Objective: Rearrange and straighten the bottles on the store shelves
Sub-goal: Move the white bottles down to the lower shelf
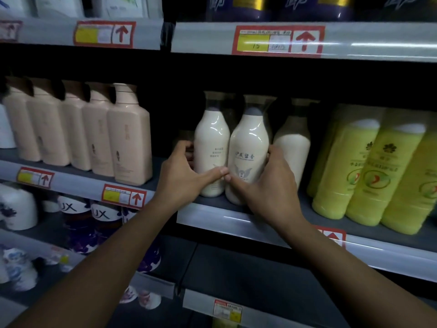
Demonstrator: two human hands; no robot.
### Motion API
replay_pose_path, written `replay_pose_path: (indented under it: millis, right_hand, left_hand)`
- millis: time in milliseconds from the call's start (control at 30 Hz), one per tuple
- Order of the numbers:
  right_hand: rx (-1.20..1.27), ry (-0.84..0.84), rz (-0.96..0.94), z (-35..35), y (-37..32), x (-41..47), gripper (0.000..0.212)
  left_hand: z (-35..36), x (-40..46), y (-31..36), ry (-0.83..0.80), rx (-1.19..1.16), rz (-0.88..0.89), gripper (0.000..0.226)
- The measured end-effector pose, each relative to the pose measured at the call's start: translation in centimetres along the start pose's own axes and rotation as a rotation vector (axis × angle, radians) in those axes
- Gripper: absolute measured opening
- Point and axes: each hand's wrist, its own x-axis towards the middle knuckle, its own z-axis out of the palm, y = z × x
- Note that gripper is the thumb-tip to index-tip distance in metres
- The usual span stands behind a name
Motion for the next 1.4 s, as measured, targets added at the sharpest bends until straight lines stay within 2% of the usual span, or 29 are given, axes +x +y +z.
replay_pose_path:
  millis: [367, 533, 733, 833, 967, 1400]
  right_hand:
    - [0.120, 0.070, -0.034, -0.3, -0.4, -1.1, 0.076]
    - [0.179, 0.118, -0.089, -1.8, -2.0, -1.5, 0.069]
    - [0.218, 0.136, -0.131, -4.0, -3.6, -3.3, 0.066]
    - [0.234, 0.116, -0.131, -4.9, -3.6, -5.0, 0.071]
    - [0.245, 0.072, -0.140, -6.1, -3.2, -7.9, 0.081]
    - [0.310, -0.152, -0.090, -7.6, 0.9, -17.7, 0.079]
  left_hand:
    - [-0.8, -1.0, 0.5, 0.044, -0.077, 0.019, 0.085]
    - [-2.4, -2.3, 2.6, 0.084, -0.154, 0.072, 0.070]
    - [-4.0, -5.1, 4.4, 0.022, -0.285, 0.063, 0.069]
    - [-4.6, -7.1, 4.2, -0.049, -0.324, 0.030, 0.056]
    - [-5.0, -10.1, 3.9, -0.103, -0.352, -0.007, 0.061]
    - [-5.2, -19.9, 2.0, -0.202, -0.403, -0.176, 0.067]
